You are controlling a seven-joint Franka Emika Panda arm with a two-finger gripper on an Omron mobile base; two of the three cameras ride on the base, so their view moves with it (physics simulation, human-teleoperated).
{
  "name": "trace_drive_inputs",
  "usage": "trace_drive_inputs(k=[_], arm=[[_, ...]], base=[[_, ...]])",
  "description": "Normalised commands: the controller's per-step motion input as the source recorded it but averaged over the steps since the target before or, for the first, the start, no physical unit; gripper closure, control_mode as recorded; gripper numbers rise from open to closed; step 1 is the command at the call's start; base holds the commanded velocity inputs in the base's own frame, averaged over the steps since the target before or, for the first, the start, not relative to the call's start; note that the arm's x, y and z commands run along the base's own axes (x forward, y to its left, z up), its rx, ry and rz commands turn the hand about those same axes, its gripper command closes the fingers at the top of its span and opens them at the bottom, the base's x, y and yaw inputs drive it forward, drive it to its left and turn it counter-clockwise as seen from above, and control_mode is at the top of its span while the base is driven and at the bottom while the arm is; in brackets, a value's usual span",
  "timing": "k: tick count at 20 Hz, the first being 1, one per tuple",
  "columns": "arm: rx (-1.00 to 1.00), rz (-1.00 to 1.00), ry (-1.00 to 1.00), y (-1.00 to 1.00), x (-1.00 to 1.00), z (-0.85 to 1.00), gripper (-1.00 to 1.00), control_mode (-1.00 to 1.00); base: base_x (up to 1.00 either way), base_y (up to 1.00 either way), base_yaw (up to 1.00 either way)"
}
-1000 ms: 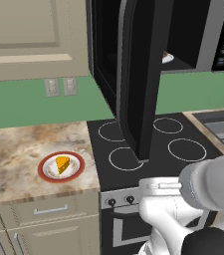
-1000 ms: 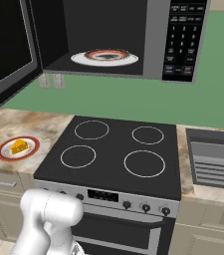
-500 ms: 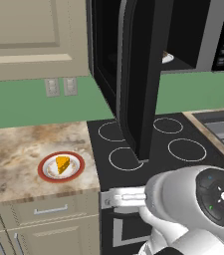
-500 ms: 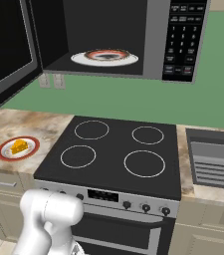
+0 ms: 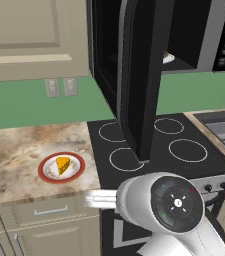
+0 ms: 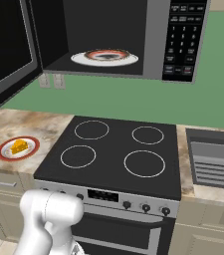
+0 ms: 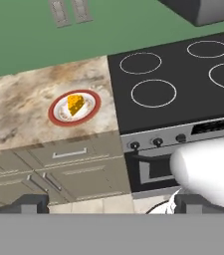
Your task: Pick the cheese from the counter and place it in the microwave. Then turn on the microwave.
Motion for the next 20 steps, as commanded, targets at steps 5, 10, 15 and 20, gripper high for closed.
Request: trace_drive_inputs(k=[5,10,15,20], arm=[[0.05,-0.04,-0.04,0.27,0.35,-0.04,-1.0,-1.0],[0.03,0.0,-0.01,0.2,0.41,-0.02,-1.0,-1.0],[0.0,0.0,0.0,0.14,0.42,-0.05,-1.0,-1.0],[0.0,0.0,0.0,0.2,0.42,-0.07,-1.0,-1.0]], base=[[0.0,0.0,0.0],[0.0,0.0,0.0],[0.0,0.0,0.0],[0.0,0.0,0.0]])
